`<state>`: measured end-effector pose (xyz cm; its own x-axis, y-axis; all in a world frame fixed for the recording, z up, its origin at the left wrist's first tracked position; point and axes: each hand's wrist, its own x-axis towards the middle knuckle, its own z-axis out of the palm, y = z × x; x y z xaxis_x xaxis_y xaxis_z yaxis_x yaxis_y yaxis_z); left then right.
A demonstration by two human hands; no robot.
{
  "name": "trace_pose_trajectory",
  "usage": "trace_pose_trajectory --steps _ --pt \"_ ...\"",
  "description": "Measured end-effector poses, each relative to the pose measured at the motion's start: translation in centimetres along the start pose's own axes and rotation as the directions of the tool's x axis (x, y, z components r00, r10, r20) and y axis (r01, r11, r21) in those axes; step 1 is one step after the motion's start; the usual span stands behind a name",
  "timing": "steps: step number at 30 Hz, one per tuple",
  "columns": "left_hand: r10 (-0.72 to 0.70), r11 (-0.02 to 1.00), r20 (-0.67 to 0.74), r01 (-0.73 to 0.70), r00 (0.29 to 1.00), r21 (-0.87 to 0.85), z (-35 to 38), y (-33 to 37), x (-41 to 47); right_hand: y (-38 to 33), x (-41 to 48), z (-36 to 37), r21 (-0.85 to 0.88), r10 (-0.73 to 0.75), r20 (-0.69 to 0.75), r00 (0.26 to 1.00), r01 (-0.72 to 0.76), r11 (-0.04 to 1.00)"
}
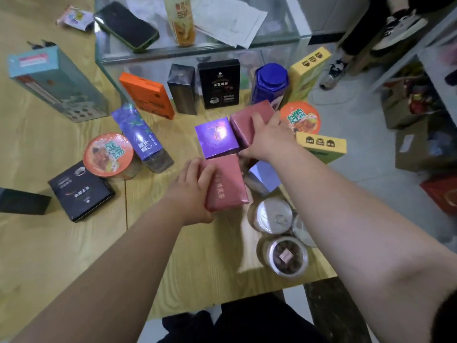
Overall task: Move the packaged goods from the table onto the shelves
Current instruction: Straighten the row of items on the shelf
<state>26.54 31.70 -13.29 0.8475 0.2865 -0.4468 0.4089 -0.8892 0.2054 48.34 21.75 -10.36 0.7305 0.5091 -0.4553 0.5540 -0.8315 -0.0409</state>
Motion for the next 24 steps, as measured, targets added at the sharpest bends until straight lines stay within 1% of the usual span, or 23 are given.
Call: trace_pose_trajectory --steps 3,6,9,12,13,15,16,18,19,20,22,23,24 --pt "0.013 0.993 -0.028 -0.016 1.000 -0.114 1.1 -0.9 -0.7 0.1 0.2 0.6 0.041 0.021 -0.007 1.000 -0.021 0.999" --pt "0.021 0.950 -0.112 -0.055 0.993 -0.307 1.6 -1.8 -1.1 0.0 -0.1 0.7 0.099 0.015 -0.038 0.999 -0.011 0.995" --pt "-0.032 0.837 -0.185 -0.075 0.982 -0.541 0.9 -2.7 -2.1 -0.4 -0.8 -0.5 0.169 0.004 -0.148 0.989 0.021 0.985" --pt "-0.063 0.718 -0.289 -0.158 0.955 -0.678 -0.9 -3.1 -4.2 -0.7 -2.7 -2.6 0.290 -0.021 -0.275 0.961 0.104 0.951" --pt "-0.082 0.660 -0.313 -0.184 0.946 -0.728 -1.5 -3.4 -5.0 -0.6 -3.5 -3.3 0.322 -0.039 -0.313 0.949 0.145 0.936" --pt "-0.155 0.500 -0.305 -0.192 0.940 -0.844 -2.4 -4.6 -6.6 -0.3 -5.9 -4.7 0.385 -0.068 -0.367 0.928 0.218 0.897" --pt "-0.190 0.399 -0.294 -0.200 0.937 -0.895 -2.8 -5.3 -7.4 -0.2 -7.1 -5.2 0.421 -0.079 -0.385 0.919 0.251 0.872" --pt "-0.244 0.162 -0.256 -0.221 0.935 -0.962 -3.4 -6.5 -9.3 -0.2 -9.2 -5.4 0.496 -0.100 -0.409 0.907 0.313 0.810" --pt "-0.257 0.053 -0.237 -0.232 0.937 -0.971 -3.6 -6.9 -10.4 -0.4 -10.3 -5.1 0.530 -0.117 -0.418 0.901 0.346 0.774" --pt "-0.270 -0.031 -0.219 -0.236 0.938 -0.971 -3.7 -7.5 -11.3 -0.7 -11.2 -4.9 0.569 -0.128 -0.425 0.896 0.374 0.733" --pt "-0.313 -0.159 -0.193 -0.252 0.930 -0.954 -3.8 -8.3 -13.3 -1.6 -13.1 -4.2 0.663 -0.127 -0.418 0.900 0.398 0.634" --pt "-0.348 -0.236 -0.192 -0.284 0.918 -0.929 -3.6 -8.8 -14.4 -2.1 -13.8 -3.8 0.725 -0.117 -0.395 0.911 0.388 0.570" --pt "-0.391 -0.324 -0.178 -0.316 0.903 -0.892 -3.5 -9.2 -15.6 -2.8 -14.8 -3.4 0.799 -0.125 -0.359 0.925 0.374 0.472"
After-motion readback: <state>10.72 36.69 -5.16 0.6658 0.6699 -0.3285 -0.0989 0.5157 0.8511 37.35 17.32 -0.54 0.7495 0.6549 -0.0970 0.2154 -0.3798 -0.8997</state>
